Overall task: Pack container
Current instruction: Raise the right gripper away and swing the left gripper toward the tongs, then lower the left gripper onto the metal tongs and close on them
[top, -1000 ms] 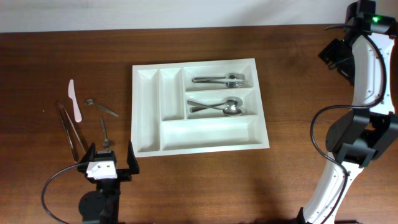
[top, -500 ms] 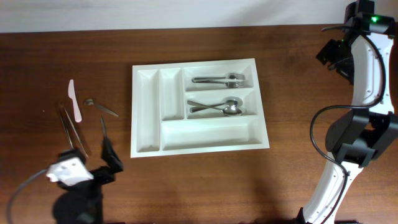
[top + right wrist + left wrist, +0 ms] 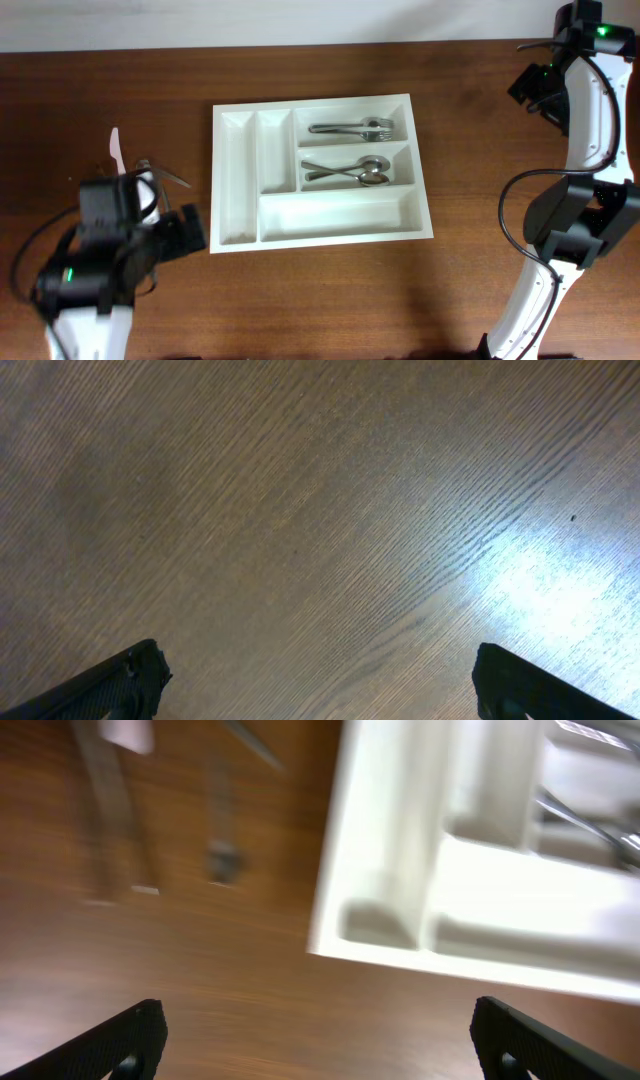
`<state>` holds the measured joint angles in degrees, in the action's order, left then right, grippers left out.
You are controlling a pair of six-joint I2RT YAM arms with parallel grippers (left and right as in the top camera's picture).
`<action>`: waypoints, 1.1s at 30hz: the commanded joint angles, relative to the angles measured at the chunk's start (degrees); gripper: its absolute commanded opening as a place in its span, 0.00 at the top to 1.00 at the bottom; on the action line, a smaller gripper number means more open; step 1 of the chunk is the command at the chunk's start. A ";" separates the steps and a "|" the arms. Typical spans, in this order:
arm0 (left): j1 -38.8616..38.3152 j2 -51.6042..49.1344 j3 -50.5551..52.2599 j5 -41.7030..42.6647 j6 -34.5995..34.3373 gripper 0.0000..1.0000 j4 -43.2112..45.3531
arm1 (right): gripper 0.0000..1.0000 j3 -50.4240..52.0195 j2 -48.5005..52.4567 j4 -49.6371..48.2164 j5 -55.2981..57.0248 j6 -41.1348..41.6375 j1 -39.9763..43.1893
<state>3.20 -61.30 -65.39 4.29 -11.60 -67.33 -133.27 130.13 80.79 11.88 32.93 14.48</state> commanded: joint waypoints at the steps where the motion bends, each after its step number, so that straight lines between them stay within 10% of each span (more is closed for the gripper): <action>1: 0.24 -6.27 -1.01 14.19 0.50 0.01 0.98 | 0.01 0.15 -1.44 0.00 0.13 -0.11 -0.31; 8: 0.44 -17.27 -1.07 19.76 0.57 0.00 10.34 | 0.01 0.15 -1.44 0.00 0.13 -0.13 -0.31; 16: 14.34 -25.97 -9.90 4.11 -14.29 0.11 9.77 | 0.01 0.15 -1.44 0.00 0.13 -0.13 -0.31; 33: 30.99 -44.81 -11.13 -8.66 -11.04 0.26 10.23 | 0.01 0.15 -1.44 0.00 0.13 -0.13 -0.31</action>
<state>34.04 -102.78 -75.92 -1.83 -23.55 -57.65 -133.27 130.13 80.79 11.88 32.95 14.48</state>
